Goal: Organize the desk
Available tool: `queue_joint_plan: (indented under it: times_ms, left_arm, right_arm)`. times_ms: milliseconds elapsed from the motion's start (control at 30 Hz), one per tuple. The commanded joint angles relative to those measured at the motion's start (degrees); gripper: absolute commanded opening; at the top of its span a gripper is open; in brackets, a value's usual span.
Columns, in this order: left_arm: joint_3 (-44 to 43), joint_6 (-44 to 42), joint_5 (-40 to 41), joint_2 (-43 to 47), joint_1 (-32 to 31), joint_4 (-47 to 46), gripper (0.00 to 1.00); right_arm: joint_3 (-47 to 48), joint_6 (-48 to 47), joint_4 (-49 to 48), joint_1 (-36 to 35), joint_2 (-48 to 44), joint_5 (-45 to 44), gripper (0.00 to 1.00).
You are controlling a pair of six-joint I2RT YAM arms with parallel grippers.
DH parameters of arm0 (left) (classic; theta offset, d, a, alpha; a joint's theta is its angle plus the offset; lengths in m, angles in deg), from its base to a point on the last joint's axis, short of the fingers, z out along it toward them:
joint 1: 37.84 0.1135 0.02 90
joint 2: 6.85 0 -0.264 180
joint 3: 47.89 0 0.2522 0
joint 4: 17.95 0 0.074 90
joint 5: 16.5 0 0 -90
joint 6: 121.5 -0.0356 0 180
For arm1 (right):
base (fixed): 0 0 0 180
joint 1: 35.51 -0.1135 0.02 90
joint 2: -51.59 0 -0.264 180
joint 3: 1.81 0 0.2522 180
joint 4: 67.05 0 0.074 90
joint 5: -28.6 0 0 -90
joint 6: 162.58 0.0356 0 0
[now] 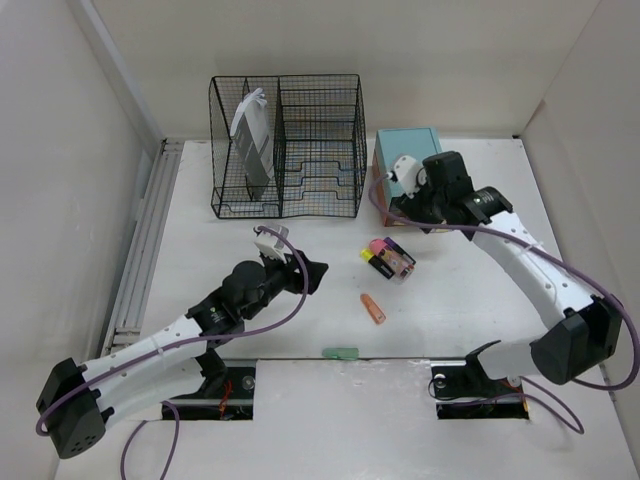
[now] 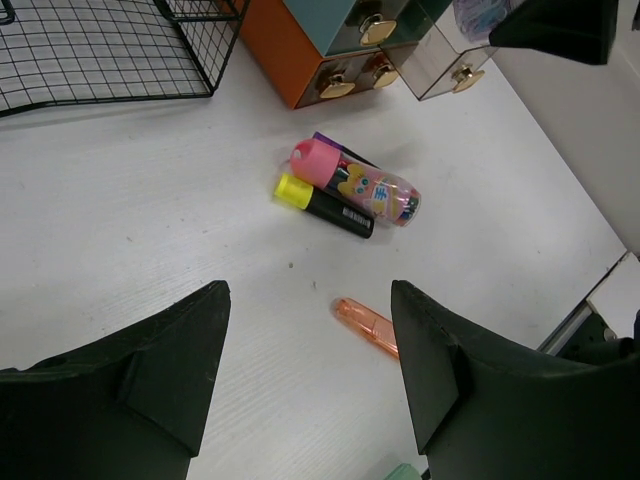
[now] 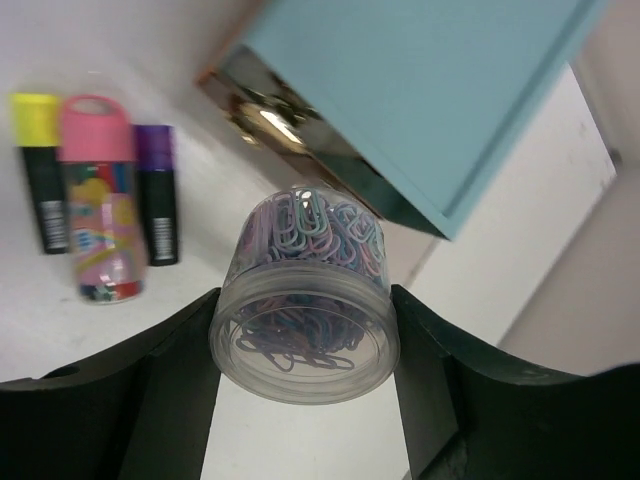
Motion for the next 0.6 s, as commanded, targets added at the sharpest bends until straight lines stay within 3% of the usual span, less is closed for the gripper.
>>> queue_joint_plan:
  times_ms: [0, 133, 567]
  left_arm:
    - [-0.6, 0.3, -0.56, 0.34, -0.43, -2.63, 0.62]
    - [-0.6, -0.23, -0.56, 0.34, -0.43, -2.63, 0.62]
    - [1.51, -0.23, -0.56, 0.96, -0.43, -3.69, 0.62]
  right_arm:
    - [1.02, 4.6, -6.42, 2.81, 0.53, -6.7, 0.1]
    - [2.16, 5.92, -8.35, 6.41, 1.93, -8.55, 0.09]
    - [11.38, 5.92, 2.8, 11.17, 11.16, -2.67, 0.08]
